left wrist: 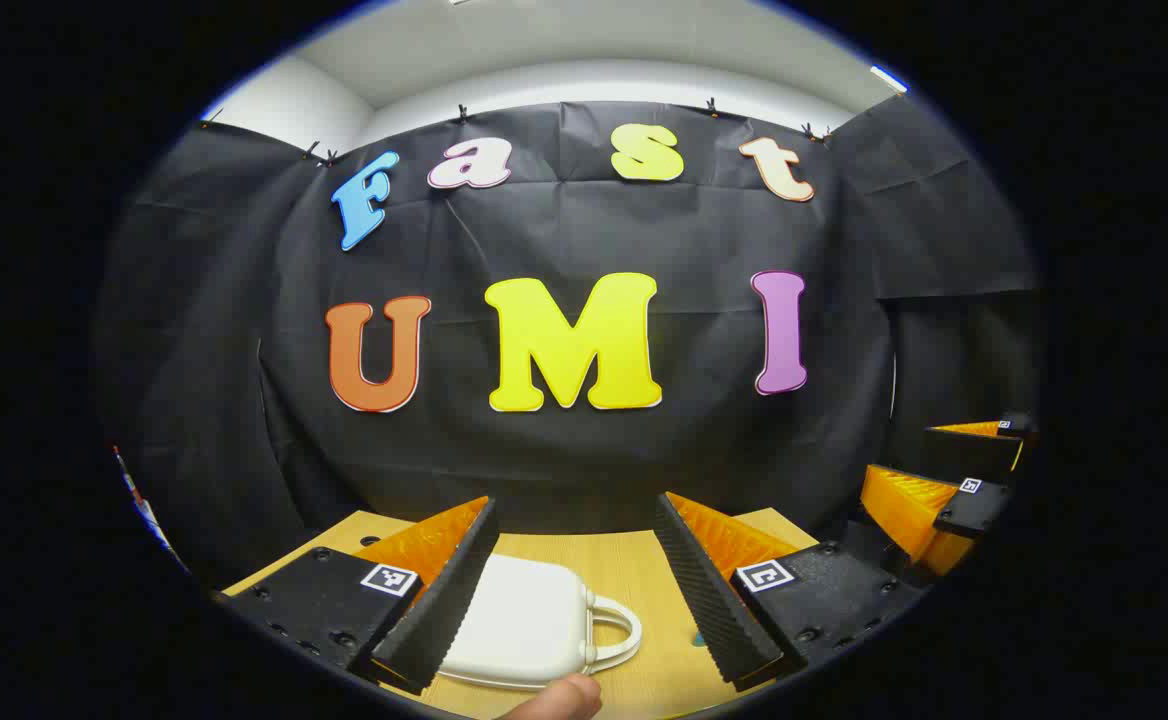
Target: First open the suitcase, pack the skin care products into it, and then close the suitcase.
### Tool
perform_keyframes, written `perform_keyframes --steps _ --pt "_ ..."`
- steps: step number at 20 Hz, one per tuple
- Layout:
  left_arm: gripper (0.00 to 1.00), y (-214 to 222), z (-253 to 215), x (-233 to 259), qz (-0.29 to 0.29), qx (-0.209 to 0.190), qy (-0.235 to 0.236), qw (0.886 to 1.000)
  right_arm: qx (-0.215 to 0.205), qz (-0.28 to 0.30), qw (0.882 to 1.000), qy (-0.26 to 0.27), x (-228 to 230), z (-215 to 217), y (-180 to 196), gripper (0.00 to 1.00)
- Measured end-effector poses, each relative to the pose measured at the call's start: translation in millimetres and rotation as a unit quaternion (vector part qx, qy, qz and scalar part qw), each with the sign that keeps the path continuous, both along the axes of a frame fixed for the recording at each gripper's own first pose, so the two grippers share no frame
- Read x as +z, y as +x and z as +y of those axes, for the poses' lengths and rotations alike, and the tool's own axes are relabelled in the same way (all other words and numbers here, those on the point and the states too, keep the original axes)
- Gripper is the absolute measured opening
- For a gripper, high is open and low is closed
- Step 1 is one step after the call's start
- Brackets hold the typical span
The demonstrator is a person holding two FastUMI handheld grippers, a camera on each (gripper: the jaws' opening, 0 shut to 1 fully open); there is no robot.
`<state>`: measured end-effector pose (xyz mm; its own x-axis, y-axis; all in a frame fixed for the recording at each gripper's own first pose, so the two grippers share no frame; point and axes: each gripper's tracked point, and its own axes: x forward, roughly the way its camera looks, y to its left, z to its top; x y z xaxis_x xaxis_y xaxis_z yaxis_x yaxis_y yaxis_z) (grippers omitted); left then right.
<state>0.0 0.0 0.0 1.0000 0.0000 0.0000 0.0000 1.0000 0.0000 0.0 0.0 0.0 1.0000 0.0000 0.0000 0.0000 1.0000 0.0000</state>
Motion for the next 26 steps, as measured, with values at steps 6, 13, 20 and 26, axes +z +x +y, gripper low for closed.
perform_keyframes --steps 6,13,20,26 --pt "0.99 -3.0 -8.6 -2.9 0.009 -0.008 -0.008 1.0 0.016 0.002 1.0 0.013 5.1 10.3 6.1 0.79" --pt "1.0 0.8 -9.6 -8.9 0.019 -0.003 -0.009 1.0 0.014 0.001 1.0 0.022 7.0 1.3 7.8 0.79" --pt "1.0 6.8 -6.9 -15.2 0.029 0.004 -0.015 0.999 0.011 0.007 1.0 0.026 8.5 4.8 13.3 0.78" --pt "1.0 12.1 -6.8 -19.6 0.029 0.005 -0.015 0.999 0.006 0.012 1.0 0.026 1.3 5.8 14.5 0.78"
